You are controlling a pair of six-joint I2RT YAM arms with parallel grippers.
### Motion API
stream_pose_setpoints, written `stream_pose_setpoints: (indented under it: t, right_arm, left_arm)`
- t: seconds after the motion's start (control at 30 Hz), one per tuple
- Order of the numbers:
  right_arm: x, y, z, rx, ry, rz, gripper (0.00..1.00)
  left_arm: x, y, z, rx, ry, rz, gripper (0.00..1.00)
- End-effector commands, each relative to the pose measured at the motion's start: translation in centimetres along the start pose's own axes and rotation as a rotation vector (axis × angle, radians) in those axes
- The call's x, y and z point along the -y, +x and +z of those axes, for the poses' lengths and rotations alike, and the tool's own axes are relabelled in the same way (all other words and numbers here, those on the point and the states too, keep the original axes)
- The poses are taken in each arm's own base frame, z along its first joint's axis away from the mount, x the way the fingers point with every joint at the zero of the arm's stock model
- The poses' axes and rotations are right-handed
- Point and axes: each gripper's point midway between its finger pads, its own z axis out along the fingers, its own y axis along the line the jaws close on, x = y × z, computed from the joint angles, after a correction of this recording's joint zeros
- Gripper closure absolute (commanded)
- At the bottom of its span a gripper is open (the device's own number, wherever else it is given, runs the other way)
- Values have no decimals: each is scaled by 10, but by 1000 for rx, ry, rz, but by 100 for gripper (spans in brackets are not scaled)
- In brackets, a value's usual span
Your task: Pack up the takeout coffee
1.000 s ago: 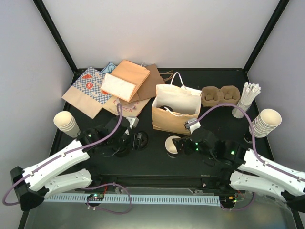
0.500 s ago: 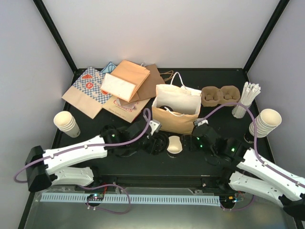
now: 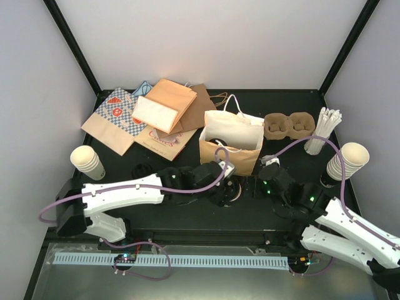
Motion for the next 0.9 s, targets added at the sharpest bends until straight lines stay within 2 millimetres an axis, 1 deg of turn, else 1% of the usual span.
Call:
stream_pose_setpoints:
  t: [0.0,0.2,0.37,0.57,0.87]
  right_arm:
    - [5,-10,-9,44,19,41,0]
    - [18,-15,-18,82,70,74,0]
    - [29,-15,-22,108,102,113,0]
    - [29,-16,-22,117,100,111,0]
    - [29,-17,-22,121,97,108,0]
  left_arm:
    - [5,-15,1,4,-100,102,27]
    - [4,-13,11,-33,-140,118,27]
    - [0,-10,13,-47,-167,125,27]
    - [-4,-5,19,-66,-189,134,26]
    - [0,-10,25,-68,-186,146,26]
